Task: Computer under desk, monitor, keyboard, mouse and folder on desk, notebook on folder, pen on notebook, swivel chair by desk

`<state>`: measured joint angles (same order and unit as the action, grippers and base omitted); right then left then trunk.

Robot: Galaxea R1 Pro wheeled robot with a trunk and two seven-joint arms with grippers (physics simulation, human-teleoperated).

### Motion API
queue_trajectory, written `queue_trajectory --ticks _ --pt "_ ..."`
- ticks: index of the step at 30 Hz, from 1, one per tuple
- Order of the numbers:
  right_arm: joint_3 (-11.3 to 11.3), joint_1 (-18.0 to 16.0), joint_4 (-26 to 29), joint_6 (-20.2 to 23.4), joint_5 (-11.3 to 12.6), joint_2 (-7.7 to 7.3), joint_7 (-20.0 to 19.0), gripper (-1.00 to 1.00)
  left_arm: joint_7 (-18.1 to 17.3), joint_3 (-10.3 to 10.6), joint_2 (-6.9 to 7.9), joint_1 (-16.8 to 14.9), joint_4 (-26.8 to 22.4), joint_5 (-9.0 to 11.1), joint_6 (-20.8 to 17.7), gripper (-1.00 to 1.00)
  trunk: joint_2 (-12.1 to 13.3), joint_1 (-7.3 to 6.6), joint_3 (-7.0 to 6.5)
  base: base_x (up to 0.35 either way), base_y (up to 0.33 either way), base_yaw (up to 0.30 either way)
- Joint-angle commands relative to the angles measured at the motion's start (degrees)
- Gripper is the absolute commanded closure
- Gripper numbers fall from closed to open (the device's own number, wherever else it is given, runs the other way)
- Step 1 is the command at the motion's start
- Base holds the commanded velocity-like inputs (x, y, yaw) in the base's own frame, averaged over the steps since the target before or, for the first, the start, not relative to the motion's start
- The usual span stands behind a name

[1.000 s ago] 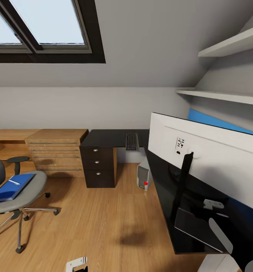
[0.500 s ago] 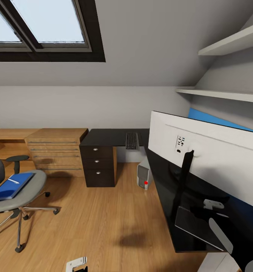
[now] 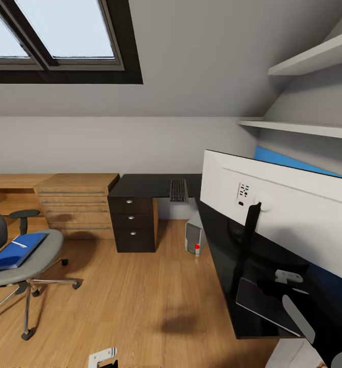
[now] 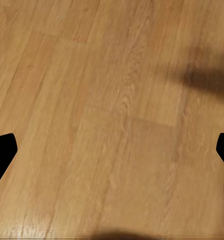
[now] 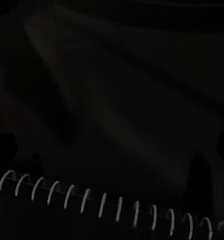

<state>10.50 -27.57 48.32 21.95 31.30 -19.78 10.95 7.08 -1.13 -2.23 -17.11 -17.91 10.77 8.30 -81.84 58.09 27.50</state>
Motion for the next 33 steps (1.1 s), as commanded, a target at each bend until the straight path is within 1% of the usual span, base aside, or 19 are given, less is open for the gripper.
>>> queue_trajectory --ticks 1,6,16,25,33 --pt "0.3 0.0 0.1 0.1 0.6 -0.09 0.6 -1.0 0.0 -0.1 -0.02 0.0 0.0 0.3 0.2 -1.0 0.0 -0.02 0.06 -0.189 0.0 0.0" --pt "0.3 0.0 0.1 0.1 0.6 -0.09 0.6 -1.0 0.0 -0.1 0.0 0.0 0.1 0.3 0.3 -1.0 0.0 -0.02 0.06 -0.139 0.0 0.0" --pt "0.3 0.0 0.1 0.1 0.6 -0.09 0.6 -1.0 0.0 -0.1 0.01 0.0 0.0 0.3 0.4 -1.0 0.0 -0.02 0.06 -0.025 0.0 0.0" --pt "0.3 0.0 0.1 0.1 0.6 -0.09 0.6 -1.0 0.0 -0.1 0.0 0.0 0.1 0.3 0.4 -1.0 0.0 -0.02 0.06 -0.115 0.0 0.0" --pt "0.3 0.0 0.1 0.1 0.6 -0.09 0.7 -1.0 0.0 -0.1 0.01 0.0 0.0 0.3 0.4 -1.0 0.0 -0.02 0.06 -0.03 0.0 0.0"
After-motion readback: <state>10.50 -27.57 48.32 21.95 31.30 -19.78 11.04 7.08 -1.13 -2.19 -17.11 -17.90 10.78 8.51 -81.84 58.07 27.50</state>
